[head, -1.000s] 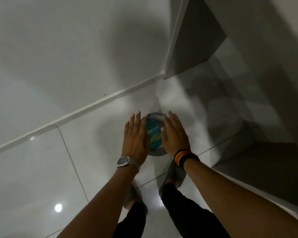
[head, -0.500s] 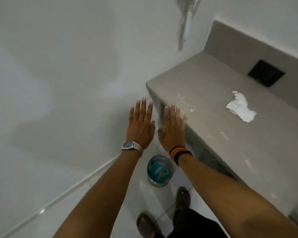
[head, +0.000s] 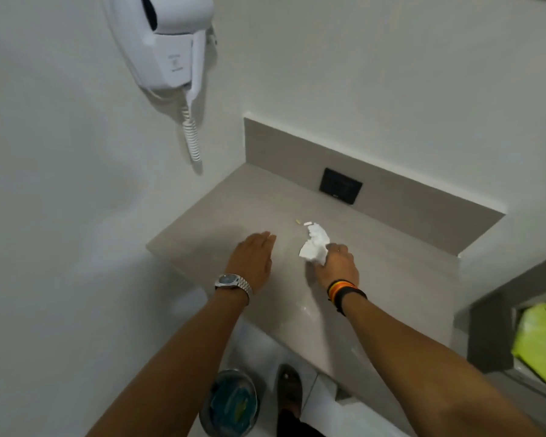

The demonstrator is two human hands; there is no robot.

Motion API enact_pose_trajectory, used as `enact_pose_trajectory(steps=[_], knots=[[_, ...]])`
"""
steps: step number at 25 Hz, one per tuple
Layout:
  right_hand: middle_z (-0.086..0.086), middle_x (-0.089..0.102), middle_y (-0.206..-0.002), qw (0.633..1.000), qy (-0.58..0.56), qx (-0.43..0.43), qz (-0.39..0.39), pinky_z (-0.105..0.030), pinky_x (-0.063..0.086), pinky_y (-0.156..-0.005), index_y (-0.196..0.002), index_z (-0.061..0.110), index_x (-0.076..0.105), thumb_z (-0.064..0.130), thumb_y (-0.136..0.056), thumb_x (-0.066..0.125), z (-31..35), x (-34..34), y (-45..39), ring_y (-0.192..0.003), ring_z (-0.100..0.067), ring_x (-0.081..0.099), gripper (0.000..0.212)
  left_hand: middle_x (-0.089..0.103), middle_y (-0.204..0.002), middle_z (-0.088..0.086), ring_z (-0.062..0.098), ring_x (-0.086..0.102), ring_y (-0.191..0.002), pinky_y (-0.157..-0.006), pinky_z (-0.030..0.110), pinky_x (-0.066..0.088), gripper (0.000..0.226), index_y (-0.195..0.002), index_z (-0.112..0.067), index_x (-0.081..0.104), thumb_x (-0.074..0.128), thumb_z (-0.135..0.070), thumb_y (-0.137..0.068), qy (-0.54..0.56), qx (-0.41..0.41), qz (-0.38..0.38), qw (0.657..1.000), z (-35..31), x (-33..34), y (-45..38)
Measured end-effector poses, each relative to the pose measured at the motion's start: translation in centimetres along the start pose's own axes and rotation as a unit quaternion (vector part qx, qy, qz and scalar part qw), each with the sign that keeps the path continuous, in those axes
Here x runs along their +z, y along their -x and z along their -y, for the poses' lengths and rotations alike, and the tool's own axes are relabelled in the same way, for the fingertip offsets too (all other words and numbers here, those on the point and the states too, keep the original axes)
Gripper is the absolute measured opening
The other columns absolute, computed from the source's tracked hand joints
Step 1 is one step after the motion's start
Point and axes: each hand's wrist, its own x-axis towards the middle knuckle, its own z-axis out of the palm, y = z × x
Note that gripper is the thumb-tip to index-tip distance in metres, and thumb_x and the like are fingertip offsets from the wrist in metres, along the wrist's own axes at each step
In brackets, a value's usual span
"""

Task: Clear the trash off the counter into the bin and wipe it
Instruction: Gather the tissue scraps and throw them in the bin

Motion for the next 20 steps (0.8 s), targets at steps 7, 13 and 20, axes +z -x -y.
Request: enact_pose_trajectory(steps=[7, 13, 20], knots=[[-0.009, 0.057, -0.109, 0.99, -0.053, 0.13, 0.016, -0.033, 0.047, -0.069, -0.116, 0.014, 0.054, 0.075, -0.058, 0.073, -1.2, 1.1, -6.4, -0.094, -0.032, 0.064, 0.086, 0.058, -0.133, 0.014, 0.032, 0.055, -0.118, -0.096, 0.043, 0.05, 0.047, -0.142, -0.016, 0.045, 0.052, -0.028, -0.096, 0.054, -0.02, 0.116, 0.992, -4.8, 5.9, -14.7], [-0.011, 0.067, -0.113, 0.991, -0.066, 0.11, 0.038, -0.035, 0.055, -0.082, -0.113, 0.014, 0.063, 0.023, -0.084, 0.067, -1.0, 1.1, -7.9, -0.096, -0.031, 0.068, 0.031, 0.056, -0.122, 0.017, 0.036, 0.061, -0.11, -0.091, 0.043, 0.055, 0.033, -0.118, -0.008, 0.067, 0.066, -0.02, -0.088, -0.004, 0.001, 0.221, 0.975, -7.2, 8.3, -18.6], [-0.011, 0.071, -0.101, 0.97, -0.212, 0.11, 0.038, -0.032, 0.056, -0.082, -0.108, 0.017, 0.07, 0.004, -0.087, 0.059, 0.0, -1.9, -4.7, -0.086, -0.027, 0.068, 0.027, 0.062, -0.087, 0.009, 0.031, 0.067, -0.075, -0.067, 0.027, 0.048, 0.004, -0.08, -0.009, 0.071, 0.069, -0.011, -0.078, 0.099, -0.075, 0.066, 0.99, -3.7, 2.1, -14.4]])
